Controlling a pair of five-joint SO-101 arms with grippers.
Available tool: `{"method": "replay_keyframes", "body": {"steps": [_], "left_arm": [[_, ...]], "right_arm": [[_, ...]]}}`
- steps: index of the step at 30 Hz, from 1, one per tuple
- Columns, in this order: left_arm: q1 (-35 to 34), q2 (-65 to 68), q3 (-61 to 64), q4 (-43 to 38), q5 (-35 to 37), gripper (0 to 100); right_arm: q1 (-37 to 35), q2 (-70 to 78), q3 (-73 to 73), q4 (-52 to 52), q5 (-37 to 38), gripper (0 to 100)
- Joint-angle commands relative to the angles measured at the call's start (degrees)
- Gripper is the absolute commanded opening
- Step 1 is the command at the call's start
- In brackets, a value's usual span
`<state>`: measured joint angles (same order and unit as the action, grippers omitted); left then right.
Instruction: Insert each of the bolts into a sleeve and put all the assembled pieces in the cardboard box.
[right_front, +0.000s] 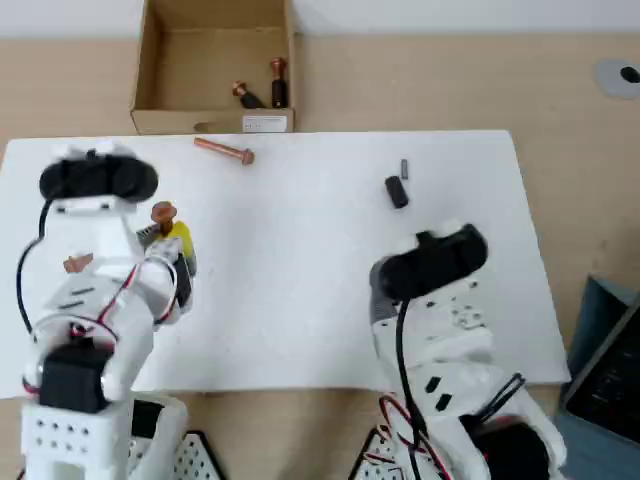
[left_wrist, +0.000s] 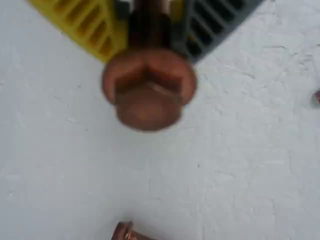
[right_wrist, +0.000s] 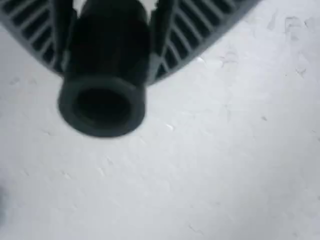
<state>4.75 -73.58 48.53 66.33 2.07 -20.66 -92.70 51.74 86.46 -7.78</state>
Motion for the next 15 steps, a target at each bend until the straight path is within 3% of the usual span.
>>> {"method": "replay_keyframes", "body": {"steps": [1,10,15], "left_arm": [[0.3,-8.6,6.2,-4.9,2.8,0],[0.8,-31.1,20.0,-9.1,9.2,0],[0.8,-30.7,19.0,-9.1,13.0,0]], "right_arm": [[-3.1,-2.3,3.5,-4.1,0.6,0.9],[-9.7,-4.5,11.8,-11.6,0.6,0.9],[-13.8,-4.5,14.4,-15.1,0.4,0.9]]}}
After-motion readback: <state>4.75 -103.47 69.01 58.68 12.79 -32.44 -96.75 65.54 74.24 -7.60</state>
